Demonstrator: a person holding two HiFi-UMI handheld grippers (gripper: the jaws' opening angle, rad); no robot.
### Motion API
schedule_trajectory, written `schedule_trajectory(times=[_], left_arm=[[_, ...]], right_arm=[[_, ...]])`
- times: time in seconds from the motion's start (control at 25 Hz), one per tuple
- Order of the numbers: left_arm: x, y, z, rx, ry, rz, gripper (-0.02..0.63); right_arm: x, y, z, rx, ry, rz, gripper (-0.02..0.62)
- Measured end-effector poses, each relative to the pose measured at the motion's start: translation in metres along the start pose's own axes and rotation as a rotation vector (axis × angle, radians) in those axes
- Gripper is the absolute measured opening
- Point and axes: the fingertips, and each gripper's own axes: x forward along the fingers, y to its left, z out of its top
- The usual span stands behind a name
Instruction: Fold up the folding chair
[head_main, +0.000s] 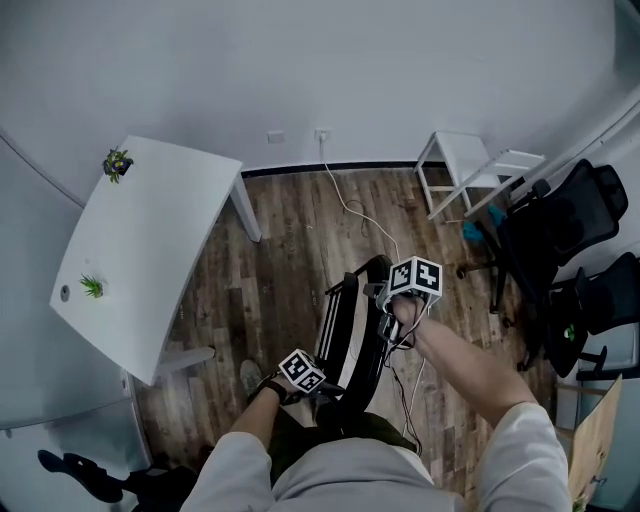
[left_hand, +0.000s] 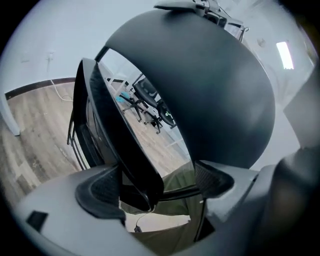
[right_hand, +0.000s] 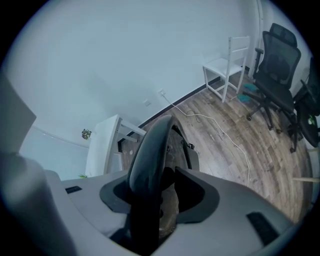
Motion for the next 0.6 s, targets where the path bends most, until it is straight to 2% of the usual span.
schedule_trajectory(times=[0.24,0.4,0.6], left_arm=[[-0.007,-0.004,0.001,-0.004,-0.018,-0.014,0.453],[-0.012,-0.006,0.002,-0.007,-0.029,-0.04,0.442],[-0.012,-0.008,0.006,-0.058,-0.072,-0.108,0.44]], right_arm=[[-0.003,0.011,-0.003,0.01,0.046,0.063,0.238],[-0.008,0.021,-0.009,-0.036,0.108,0.103,0.254],[-0.03,0.03,-0.023,-0.112,0.209,0.172,0.259]])
